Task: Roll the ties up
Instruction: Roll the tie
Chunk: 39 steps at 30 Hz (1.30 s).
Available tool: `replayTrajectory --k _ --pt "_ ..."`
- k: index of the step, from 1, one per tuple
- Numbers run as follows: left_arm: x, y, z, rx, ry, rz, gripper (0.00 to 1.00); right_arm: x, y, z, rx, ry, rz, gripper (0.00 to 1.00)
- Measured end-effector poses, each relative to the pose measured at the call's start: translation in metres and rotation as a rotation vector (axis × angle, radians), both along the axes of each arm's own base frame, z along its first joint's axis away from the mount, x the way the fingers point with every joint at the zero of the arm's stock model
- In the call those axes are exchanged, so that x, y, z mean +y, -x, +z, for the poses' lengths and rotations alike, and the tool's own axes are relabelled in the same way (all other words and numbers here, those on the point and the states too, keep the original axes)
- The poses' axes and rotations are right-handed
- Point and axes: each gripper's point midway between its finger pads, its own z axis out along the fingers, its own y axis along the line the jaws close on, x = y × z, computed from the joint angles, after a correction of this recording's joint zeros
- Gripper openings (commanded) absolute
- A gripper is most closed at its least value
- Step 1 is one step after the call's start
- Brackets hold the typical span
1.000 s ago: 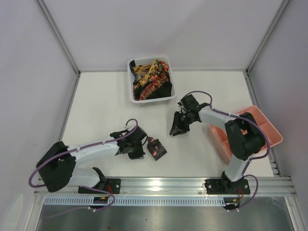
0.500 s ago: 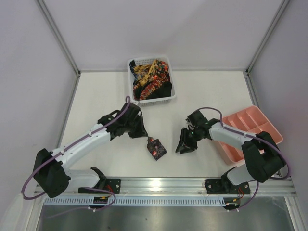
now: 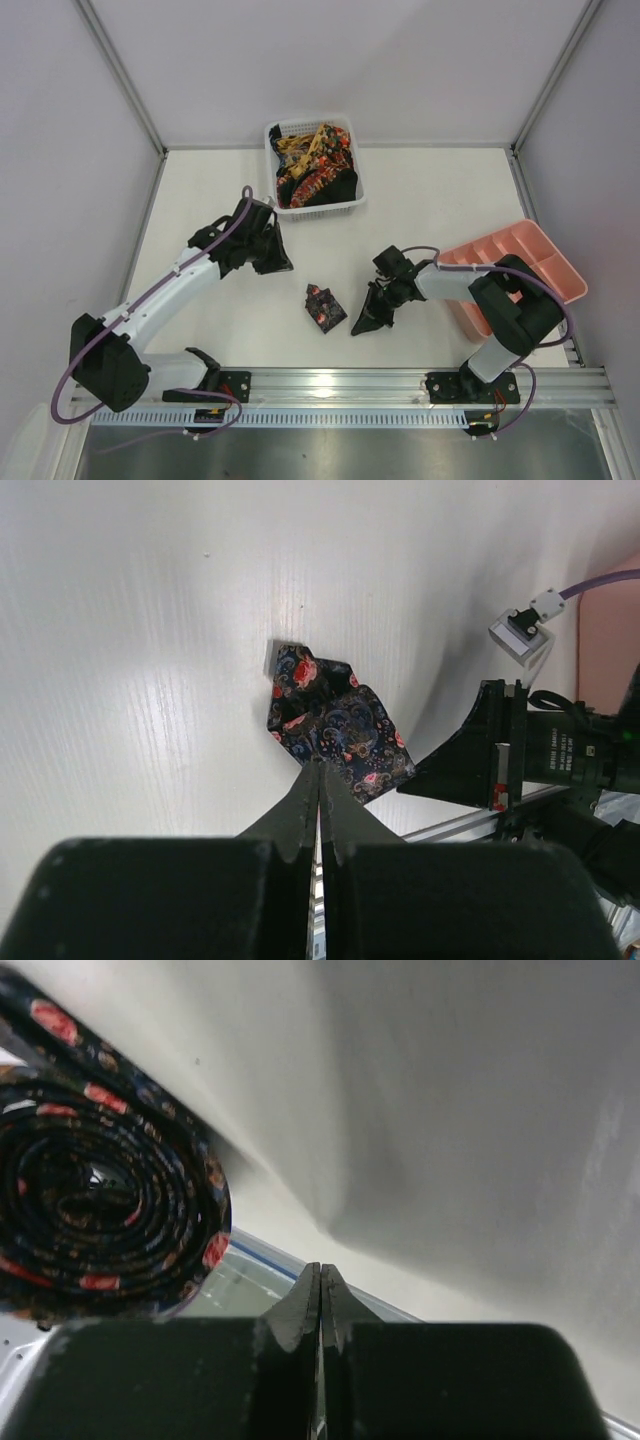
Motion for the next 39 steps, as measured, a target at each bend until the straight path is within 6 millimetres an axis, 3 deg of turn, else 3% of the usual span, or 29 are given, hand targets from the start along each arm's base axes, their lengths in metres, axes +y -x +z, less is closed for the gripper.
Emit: replayTrajectory --k 6,14,17,21,25,28,29,30,32,33,35,39 --pt "0.002 0.003 0.009 -0.020 0.017 0.002 0.00 0.018 -0.013 -0.001 0.043 -0.029 -0.094 0.00" --pt "0.006 0.011 0.023 -0.043 0.041 -0.002 0.01 0.045 -0.053 0.004 0.033 -0.073 -0.214 0.01" --pt "0.006 0.014 0.024 -0.041 0.045 -0.005 0.01 0.044 -0.069 0.002 0.025 -0.054 -0.242 0.01" --pt "0.004 0.016 0.022 -0.032 0.057 -0.015 0.01 0.042 -0.110 -0.001 -0.017 -0.019 -0.262 0.03" --pt "0.000 0.021 0.009 0.005 0.071 -0.037 0.01 0.040 -0.146 0.004 -0.116 -0.008 -0.217 0.05" --pt "-0.006 0.023 -0.005 0.051 0.080 -0.053 0.01 0.029 -0.155 0.006 -0.180 0.024 -0.170 0.10" --pt "-0.010 0.023 -0.009 0.068 0.086 -0.060 0.01 0.024 -0.154 0.005 -0.193 0.040 -0.153 0.13" --pt "-0.013 0.021 -0.013 0.082 0.092 -0.068 0.01 0.017 -0.151 0.003 -0.206 0.064 -0.128 0.29" --pt "-0.021 0.019 -0.021 0.108 0.104 -0.087 0.00 0.003 -0.143 0.001 -0.233 0.095 -0.072 0.45" --pt "-0.025 0.019 -0.025 0.124 0.109 -0.097 0.01 -0.004 -0.136 0.002 -0.250 0.100 -0.040 0.61" --pt "-0.032 0.019 -0.033 0.153 0.121 -0.117 0.01 -0.013 -0.121 0.008 -0.282 0.085 0.014 0.78" --pt "-0.040 0.021 -0.048 0.209 0.127 -0.148 0.01 -0.021 -0.086 0.023 -0.358 -0.025 0.108 0.99"
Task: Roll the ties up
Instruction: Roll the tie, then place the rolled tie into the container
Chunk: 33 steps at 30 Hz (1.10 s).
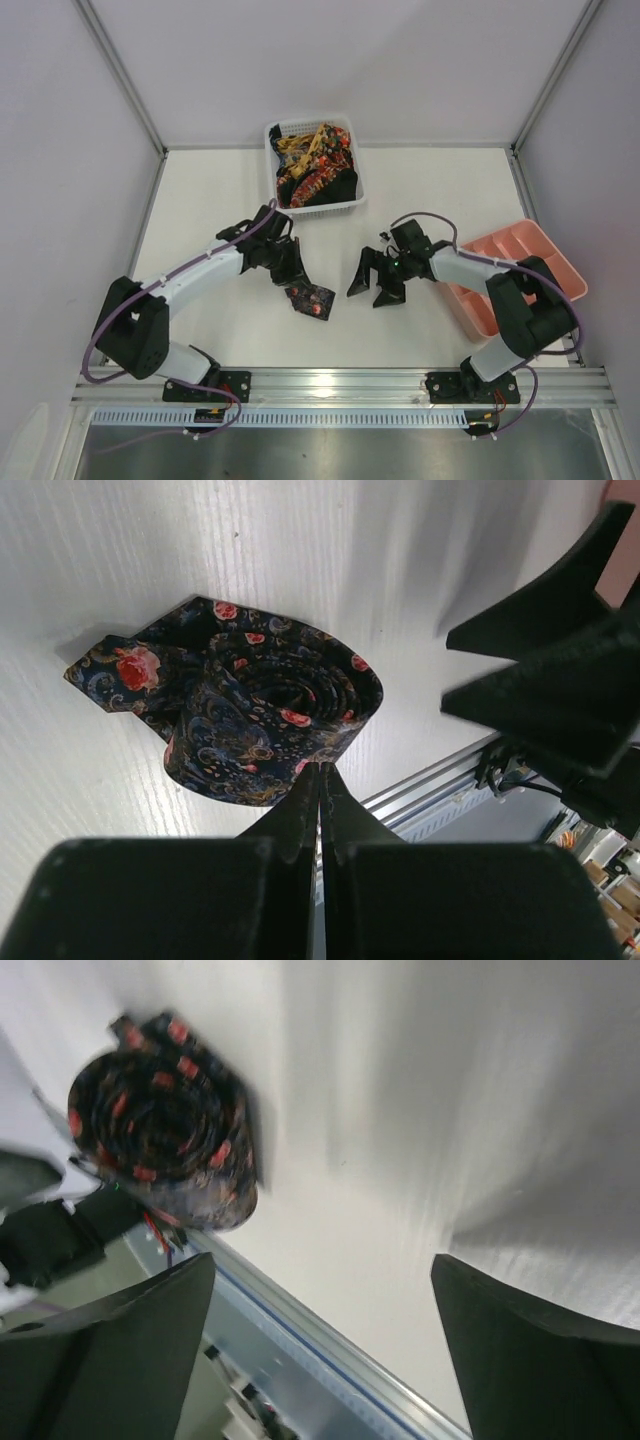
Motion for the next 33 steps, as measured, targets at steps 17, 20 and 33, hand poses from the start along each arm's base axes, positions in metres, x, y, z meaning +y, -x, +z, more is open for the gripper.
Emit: replayTrajectory --k 17,20,33 --pt "0.005 -0.002 -0.023 0.034 -0.067 -0.022 0.01 0.069 0.027 0.003 -0.099 -0.313 0.044 0.99" --pt "0.006 -0.003 -0.025 0.030 -0.075 -0.020 0.00 0.080 0.024 0.004 -0.123 -0.316 0.021 1.00" --pt "0.018 0.008 -0.046 0.056 -0.118 -0.010 0.00 0.100 0.017 0.004 -0.150 -0.320 -0.020 0.99"
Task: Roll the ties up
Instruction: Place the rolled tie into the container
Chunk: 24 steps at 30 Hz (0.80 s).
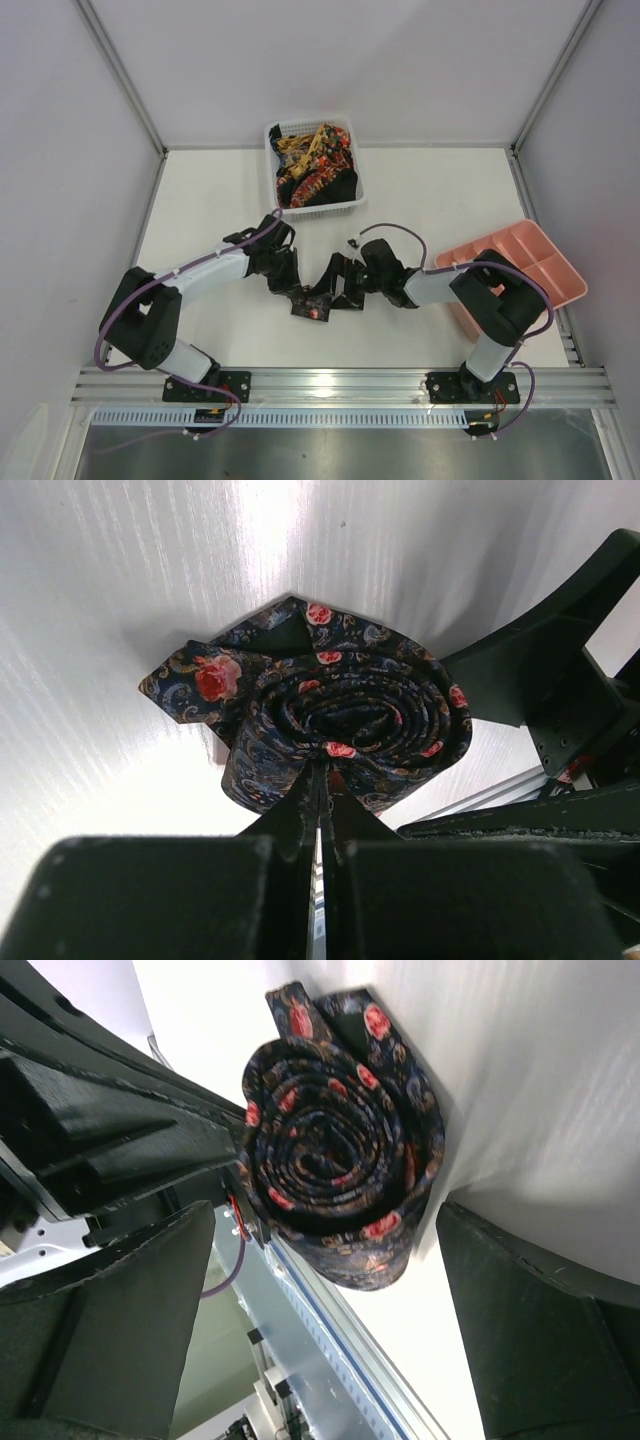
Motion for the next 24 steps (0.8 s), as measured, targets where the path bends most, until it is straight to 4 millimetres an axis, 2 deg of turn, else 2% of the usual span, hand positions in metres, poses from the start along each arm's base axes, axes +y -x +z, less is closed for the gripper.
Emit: replayTrajectory --k 11,21,24 --pt "0.002 -0.006 0.000 -0.020 -0.013 0.013 0.01 0.004 -0.004 -0.001 -0.043 0.013 0.033 0.98" --pt "0.010 -0.009 0.027 -0.095 -0.018 0.036 0.03 0.009 -0.004 -0.001 -0.059 -0.004 0.072 0.98" --pt "0.011 -0.009 0.029 -0.103 -0.019 0.039 0.02 0.011 -0.004 0.000 -0.061 -0.009 0.077 0.98"
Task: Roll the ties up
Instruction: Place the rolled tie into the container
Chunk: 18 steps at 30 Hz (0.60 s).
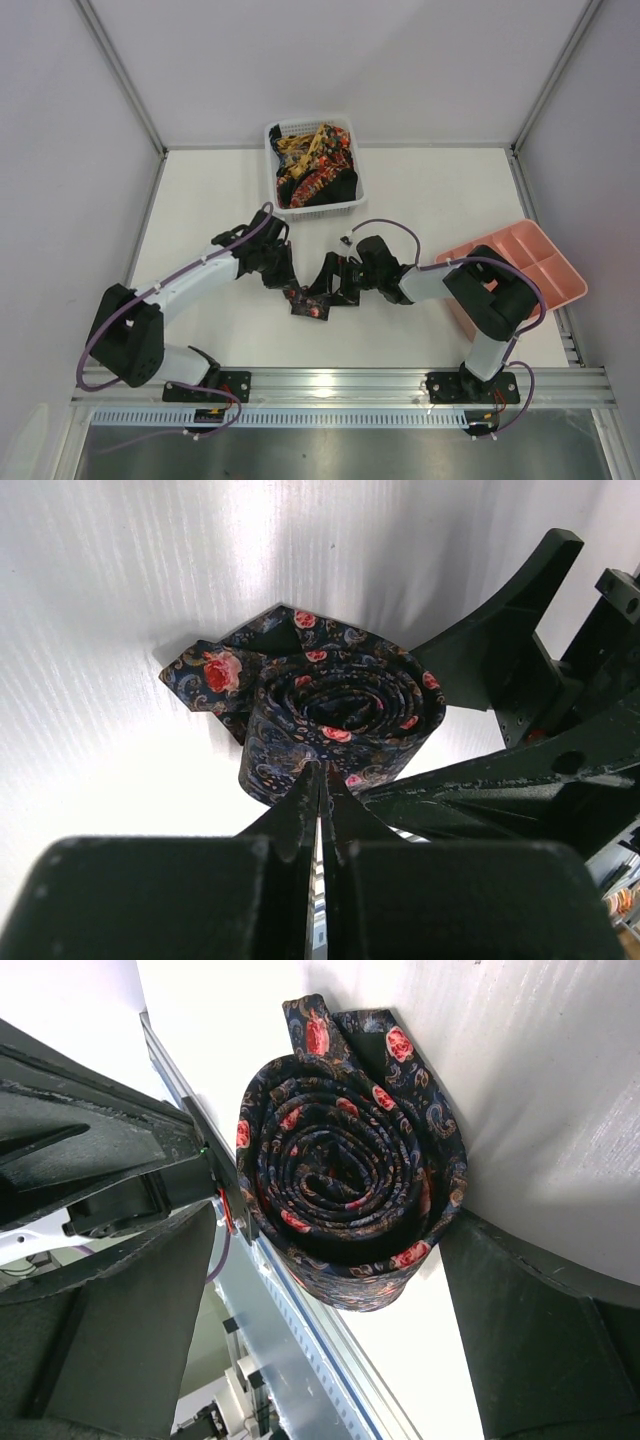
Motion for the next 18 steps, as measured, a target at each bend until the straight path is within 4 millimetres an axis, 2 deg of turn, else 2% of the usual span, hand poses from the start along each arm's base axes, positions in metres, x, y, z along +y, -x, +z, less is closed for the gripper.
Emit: replayTrajectory --k 18 --pt "0.006 0.000 -0.033 0.076 -0.074 -0.004 0.01 0.003 0.000 -0.001 -0.004 0.001 0.011 0.98"
